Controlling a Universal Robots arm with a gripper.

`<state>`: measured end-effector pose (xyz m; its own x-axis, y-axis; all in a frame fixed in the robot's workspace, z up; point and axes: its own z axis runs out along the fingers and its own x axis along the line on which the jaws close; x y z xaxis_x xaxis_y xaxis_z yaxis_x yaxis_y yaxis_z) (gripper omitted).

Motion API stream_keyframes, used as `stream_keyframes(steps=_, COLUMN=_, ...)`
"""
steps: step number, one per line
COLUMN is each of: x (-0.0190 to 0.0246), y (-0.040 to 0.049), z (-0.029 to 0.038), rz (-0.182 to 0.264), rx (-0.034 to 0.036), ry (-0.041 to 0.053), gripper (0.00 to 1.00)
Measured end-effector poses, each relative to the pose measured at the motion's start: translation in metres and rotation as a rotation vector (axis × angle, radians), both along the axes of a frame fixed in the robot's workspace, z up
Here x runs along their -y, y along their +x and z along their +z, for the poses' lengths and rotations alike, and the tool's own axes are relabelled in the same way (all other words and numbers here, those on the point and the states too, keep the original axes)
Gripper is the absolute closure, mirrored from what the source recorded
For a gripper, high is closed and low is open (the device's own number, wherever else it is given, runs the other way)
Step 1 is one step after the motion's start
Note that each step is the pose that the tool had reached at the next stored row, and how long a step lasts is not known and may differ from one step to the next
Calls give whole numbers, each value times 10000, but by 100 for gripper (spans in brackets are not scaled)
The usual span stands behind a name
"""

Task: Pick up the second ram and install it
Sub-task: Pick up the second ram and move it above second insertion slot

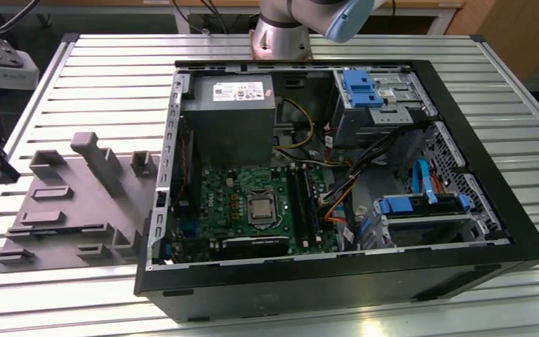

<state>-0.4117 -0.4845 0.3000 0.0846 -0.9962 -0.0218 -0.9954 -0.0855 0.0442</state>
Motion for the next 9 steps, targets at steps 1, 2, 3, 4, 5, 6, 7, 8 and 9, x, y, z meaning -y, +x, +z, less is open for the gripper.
stream_keyframes(steps=1, x=0, y=0, z=-4, rz=15, rx=1, ry=0, gripper=89)
stream_keyframes(steps=2, x=0, y=0, z=-7, rz=30, rx=0, ry=0, gripper=89)
stream_keyframes(steps=3, x=0, y=0, z=-12, rz=47, rx=1, ry=1, gripper=89)
stream_keyframes(steps=4, x=0, y=0, z=-16, rz=62, rx=1, ry=1, gripper=89)
stream_keyframes(steps=5, x=0, y=0, z=-21, rz=78, rx=1, ry=1, gripper=89)
stream_keyframes(steps=6, x=0, y=0, z=-25, rz=94, rx=1, ry=1, gripper=89)
stream_keyframes(steps=7, x=0, y=0, z=-31, rz=110, rx=0, ry=1, gripper=89)
stream_keyframes(steps=8, x=0, y=0, z=-36, rz=124, rx=0, ry=1, gripper=89)
stream_keyframes(steps=9, x=0, y=0, z=-43, rz=137, rx=-1, ry=0, gripper=89)
